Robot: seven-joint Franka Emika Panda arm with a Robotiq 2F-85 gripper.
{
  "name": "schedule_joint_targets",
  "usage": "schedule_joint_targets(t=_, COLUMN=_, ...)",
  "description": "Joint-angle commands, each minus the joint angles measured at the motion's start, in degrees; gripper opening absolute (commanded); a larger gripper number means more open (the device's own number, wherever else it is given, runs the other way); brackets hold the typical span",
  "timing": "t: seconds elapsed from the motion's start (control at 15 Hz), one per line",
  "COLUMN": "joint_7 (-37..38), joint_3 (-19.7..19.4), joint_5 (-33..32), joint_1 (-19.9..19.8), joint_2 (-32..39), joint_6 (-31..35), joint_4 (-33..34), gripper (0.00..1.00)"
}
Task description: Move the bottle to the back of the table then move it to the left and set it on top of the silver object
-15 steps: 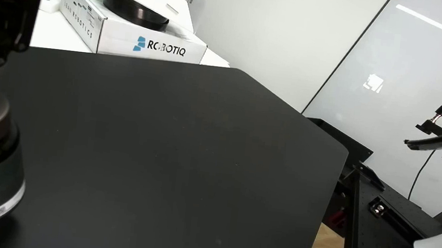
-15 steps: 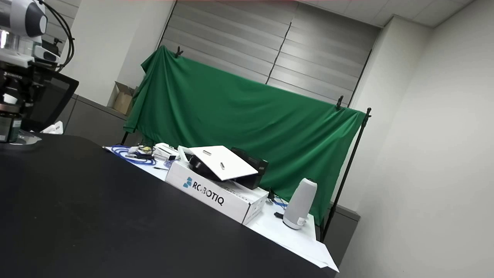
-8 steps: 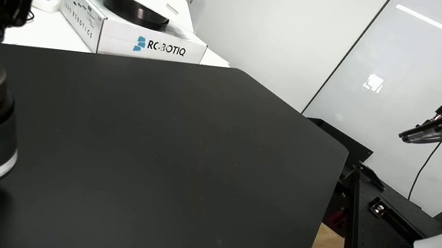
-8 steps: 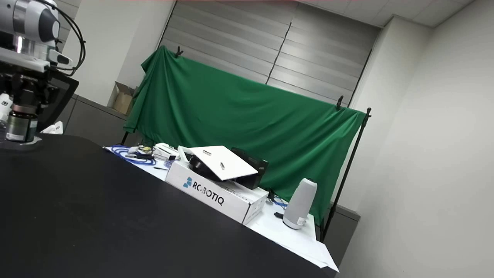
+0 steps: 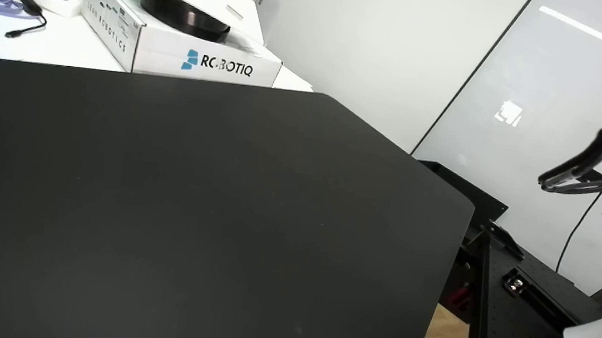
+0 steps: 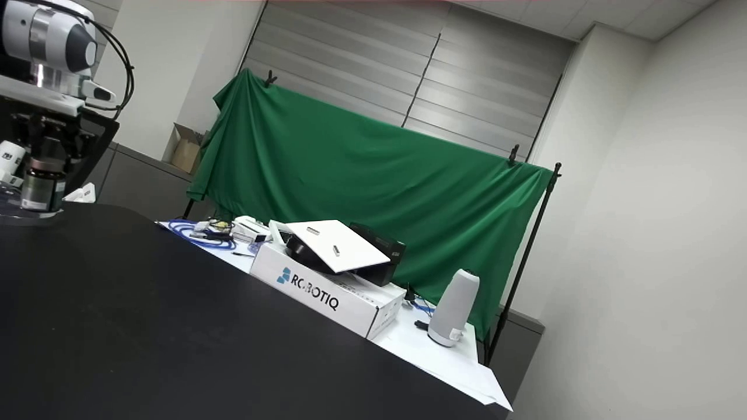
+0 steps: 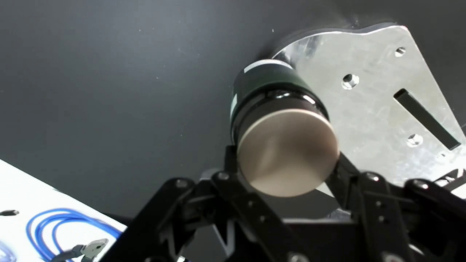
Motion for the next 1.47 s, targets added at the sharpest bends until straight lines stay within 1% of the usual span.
schedule_joint_targets(t=0.0, joint_7=-1.4, joint_3=0.7, joint_5=1.9, joint_1=0.5, joint_2=4.0, joint_6=-2.2, joint_4=6.8, gripper=0.35)
schedule_joint_targets(t=0.47, joint_7=-2.7, joint_3=1.0, joint_5=5.2, joint_1=0.5, joint_2=8.0, joint_6=-2.1, joint_4=11.5, gripper=0.35)
schedule_joint_targets(t=0.53, joint_7=-2.2, joint_3=0.6, joint_5=5.3, joint_1=0.8, joint_2=8.2, joint_6=-2.2, joint_4=11.9, gripper=0.85)
schedule_joint_targets(t=0.6, joint_7=-2.5, joint_3=0.7, joint_5=5.4, joint_1=0.8, joint_2=8.3, joint_6=-2.2, joint_4=12.2, gripper=0.86)
schedule_joint_targets(t=0.73, joint_7=-2.2, joint_3=0.5, joint_5=5.3, joint_1=1.1, joint_2=8.1, joint_6=-2.3, joint_4=12.5, gripper=0.98)
schedule_joint_targets(t=0.87, joint_7=-1.2, joint_3=0.4, joint_5=4.4, joint_1=1.5, joint_2=6.3, joint_6=-2.1, joint_4=11.4, gripper=1.00)
schedule_joint_targets(t=1.2, joint_7=0.3, joint_3=-0.5, joint_5=3.2, joint_1=3.5, joint_2=1.0, joint_6=-2.3, joint_4=8.7, gripper=1.00)
schedule_joint_targets(t=1.4, joint_7=-0.4, joint_3=0.3, joint_5=4.0, joint_1=3.6, joint_2=-1.9, joint_6=-2.9, joint_4=6.2, gripper=1.00)
